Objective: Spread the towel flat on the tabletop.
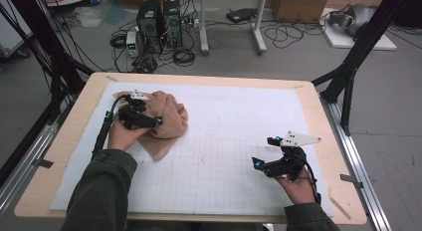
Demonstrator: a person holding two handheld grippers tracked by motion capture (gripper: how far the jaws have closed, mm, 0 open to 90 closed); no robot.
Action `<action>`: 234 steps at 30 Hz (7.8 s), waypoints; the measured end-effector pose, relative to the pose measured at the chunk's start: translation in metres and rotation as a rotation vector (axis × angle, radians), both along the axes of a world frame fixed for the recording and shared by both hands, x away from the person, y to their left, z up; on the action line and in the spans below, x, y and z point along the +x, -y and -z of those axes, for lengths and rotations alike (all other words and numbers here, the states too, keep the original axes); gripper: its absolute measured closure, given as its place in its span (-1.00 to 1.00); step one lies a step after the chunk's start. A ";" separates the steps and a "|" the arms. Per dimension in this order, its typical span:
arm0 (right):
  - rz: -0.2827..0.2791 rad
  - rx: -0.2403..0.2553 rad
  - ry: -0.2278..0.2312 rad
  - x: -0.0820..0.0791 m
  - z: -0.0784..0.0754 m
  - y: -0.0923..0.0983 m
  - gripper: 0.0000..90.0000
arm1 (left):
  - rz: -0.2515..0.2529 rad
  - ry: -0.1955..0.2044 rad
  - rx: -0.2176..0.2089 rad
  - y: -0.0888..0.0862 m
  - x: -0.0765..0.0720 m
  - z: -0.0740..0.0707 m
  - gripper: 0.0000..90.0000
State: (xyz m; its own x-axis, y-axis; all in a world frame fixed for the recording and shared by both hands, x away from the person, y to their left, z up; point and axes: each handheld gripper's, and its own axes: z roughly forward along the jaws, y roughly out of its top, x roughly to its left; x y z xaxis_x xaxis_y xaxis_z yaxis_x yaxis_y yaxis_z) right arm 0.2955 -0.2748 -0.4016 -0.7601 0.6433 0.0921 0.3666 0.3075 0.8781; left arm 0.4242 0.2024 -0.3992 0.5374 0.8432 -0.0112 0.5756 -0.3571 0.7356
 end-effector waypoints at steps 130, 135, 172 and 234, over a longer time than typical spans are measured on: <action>-0.357 -0.082 -0.156 0.032 0.026 -0.092 0.73 | 0.254 0.110 -0.208 0.051 -0.129 -0.024 -0.16; -0.371 -0.095 -0.102 0.021 0.013 -0.081 0.78 | 0.253 0.115 -0.187 0.049 -0.126 -0.025 -0.16; -0.296 -0.069 -0.188 0.030 0.005 -0.064 0.54 | 0.393 -0.083 0.025 0.083 -0.097 0.016 0.60; -0.191 -0.173 -0.099 0.025 -0.041 -0.019 0.90 | 0.370 -0.014 -0.154 0.053 -0.109 -0.006 0.88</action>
State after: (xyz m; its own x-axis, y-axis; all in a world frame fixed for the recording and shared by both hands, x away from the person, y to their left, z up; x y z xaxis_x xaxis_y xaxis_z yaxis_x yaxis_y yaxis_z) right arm 0.3209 -0.2560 -0.3605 -0.8620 0.5016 0.0733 0.3689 0.5215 0.7694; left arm 0.3149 0.1494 -0.3932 0.8035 0.5806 -0.1317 0.4390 -0.4284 0.7898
